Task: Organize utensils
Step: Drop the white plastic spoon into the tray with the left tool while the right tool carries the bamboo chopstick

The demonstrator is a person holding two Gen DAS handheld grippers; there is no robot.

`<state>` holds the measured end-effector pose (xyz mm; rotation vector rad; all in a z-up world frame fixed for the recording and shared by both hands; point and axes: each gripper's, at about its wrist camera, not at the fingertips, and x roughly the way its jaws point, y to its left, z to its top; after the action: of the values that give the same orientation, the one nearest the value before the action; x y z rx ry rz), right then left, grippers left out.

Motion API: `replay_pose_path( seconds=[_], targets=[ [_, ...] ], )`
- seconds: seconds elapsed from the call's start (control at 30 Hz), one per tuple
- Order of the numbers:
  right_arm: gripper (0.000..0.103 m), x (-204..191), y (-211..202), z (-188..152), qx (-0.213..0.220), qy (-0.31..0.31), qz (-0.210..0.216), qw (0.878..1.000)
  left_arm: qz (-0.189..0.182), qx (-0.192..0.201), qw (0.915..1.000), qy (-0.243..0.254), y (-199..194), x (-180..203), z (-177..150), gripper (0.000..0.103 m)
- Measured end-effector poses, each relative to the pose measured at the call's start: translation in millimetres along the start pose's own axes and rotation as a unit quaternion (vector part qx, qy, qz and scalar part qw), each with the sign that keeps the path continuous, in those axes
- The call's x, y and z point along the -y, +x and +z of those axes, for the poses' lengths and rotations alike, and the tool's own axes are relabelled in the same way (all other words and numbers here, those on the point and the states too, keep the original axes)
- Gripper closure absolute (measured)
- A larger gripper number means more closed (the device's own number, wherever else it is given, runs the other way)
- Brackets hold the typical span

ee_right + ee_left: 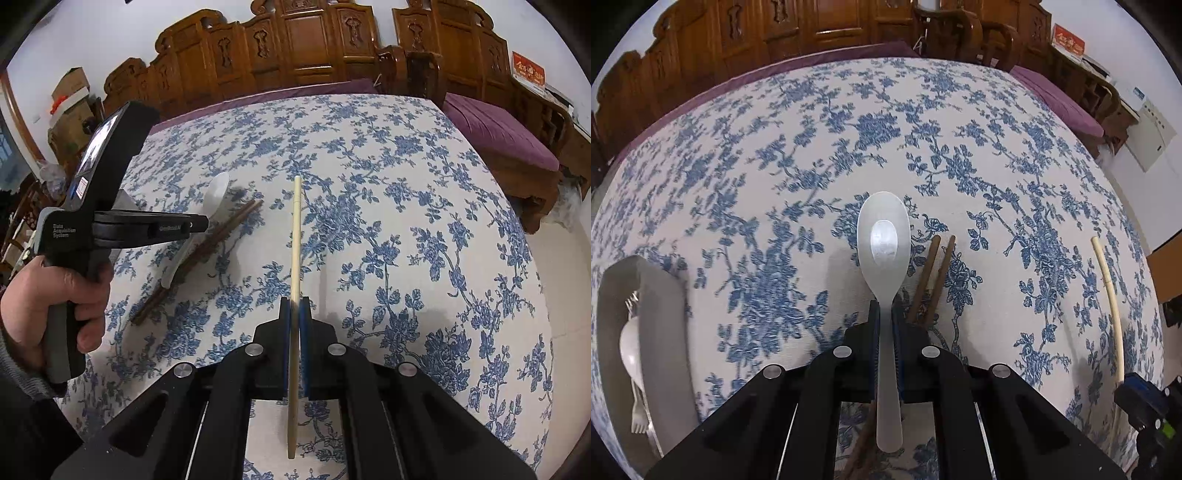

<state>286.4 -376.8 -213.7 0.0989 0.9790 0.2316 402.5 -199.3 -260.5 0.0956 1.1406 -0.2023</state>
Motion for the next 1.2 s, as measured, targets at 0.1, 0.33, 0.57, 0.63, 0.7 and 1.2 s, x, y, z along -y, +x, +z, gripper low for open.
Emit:
replay_pose_path(
  seconds=[0.1, 0.33, 0.57, 0.63, 0.7, 1.2],
  targets=[
    [0.097, -6, -4, 2, 0.004, -0.006, 0.003, 1.0, -0.006, 0.011, 0.9999, 0.0, -12, -5, 1, 0.097],
    [0.097, -25, -13, 4, 0.014, -0.025, 0.014, 0.999, -0.02, 0.038, 0.999, 0.008, -52, -19, -13, 0.097],
    [0.097, -56, -21, 8, 0.025, -0.044, 0.024, 0.998, -0.034, 0.06, 0.9975, 0.016, -86, -42, -36, 0.097],
    [0.097, -68, -21, 11, 0.026, -0.047, 0.029, 0.998, -0.037, 0.065, 0.9971, 0.014, -92, -48, -40, 0.097],
    [0.097, -80, -20, 13, 0.027, -0.051, 0.032, 0.998, -0.04, 0.07, 0.9967, 0.011, -100, -57, -43, 0.097],
    [0.097, -172, -18, 25, 0.023, -0.096, 0.044, 0.994, -0.029, 0.097, 0.9946, -0.02, -141, -143, -75, 0.097]
  ],
)
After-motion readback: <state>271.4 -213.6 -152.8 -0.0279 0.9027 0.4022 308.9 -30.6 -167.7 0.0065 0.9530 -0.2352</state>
